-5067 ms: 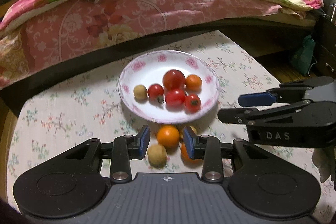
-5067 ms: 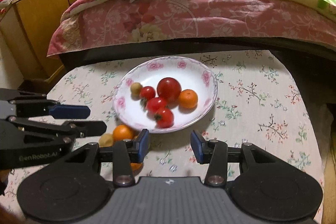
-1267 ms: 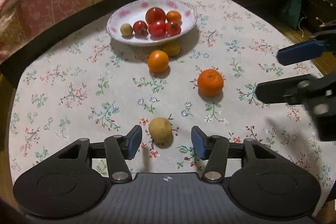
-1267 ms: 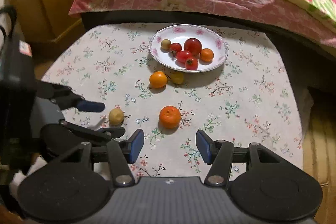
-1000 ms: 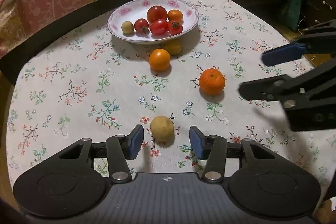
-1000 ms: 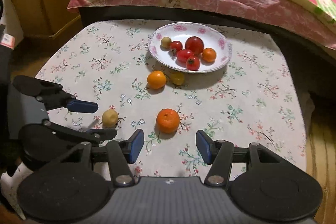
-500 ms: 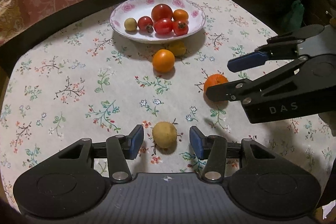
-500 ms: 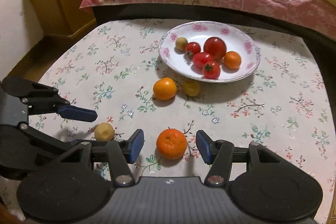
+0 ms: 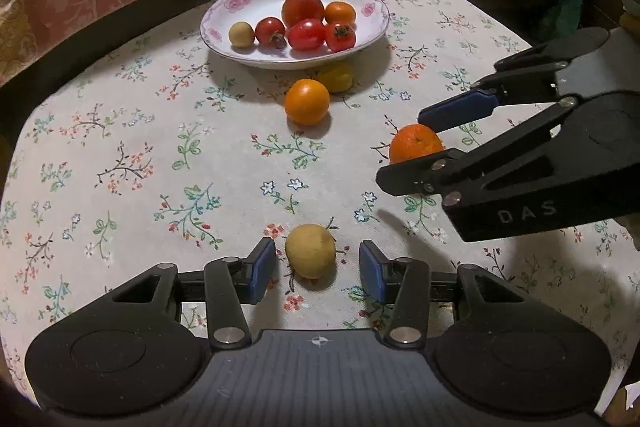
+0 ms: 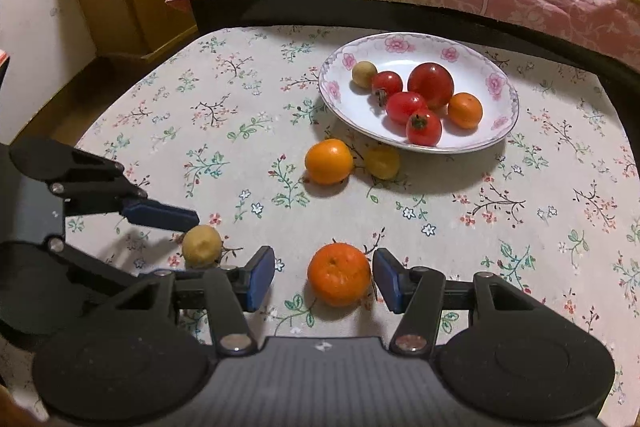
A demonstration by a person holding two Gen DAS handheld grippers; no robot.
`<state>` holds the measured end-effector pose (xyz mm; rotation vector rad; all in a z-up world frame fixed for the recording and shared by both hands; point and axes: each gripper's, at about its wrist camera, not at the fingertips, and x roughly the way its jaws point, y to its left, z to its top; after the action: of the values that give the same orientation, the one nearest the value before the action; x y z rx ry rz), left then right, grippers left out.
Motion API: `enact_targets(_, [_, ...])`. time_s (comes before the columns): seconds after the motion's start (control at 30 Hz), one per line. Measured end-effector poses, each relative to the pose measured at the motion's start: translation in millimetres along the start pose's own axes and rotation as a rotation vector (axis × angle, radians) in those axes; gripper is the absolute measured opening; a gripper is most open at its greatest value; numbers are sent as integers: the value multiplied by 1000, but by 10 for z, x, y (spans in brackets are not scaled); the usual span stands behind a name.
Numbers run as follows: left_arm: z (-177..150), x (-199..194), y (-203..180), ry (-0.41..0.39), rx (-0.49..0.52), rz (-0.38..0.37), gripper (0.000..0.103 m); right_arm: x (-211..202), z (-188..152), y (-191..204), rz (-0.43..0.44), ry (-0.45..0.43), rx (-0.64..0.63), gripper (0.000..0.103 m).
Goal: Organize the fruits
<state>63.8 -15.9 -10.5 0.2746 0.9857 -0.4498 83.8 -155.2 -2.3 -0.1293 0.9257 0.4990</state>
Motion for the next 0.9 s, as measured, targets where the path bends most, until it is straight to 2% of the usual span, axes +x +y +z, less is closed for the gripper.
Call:
enact_targets(0.07, [-5, 15, 19, 2, -6, 8, 55, 12, -4, 14, -7, 4, -12, 45])
enact_targets(0.17, [18, 12, 42, 1, -23, 5, 43, 48, -22, 10, -23, 26, -9, 33])
enact_targets(0.23, [26, 13, 49, 0, -30, -3, 40, 69, -34, -11, -32, 41, -1, 29])
enact_targets(0.4, [29, 27, 4, 3, -14, 0, 34, 67, -45, -31, -27, 44, 5, 29])
enact_targets(0.9, [166, 11, 2, -45, -31, -27, 34, -37, -7, -85, -6, -4, 42, 28])
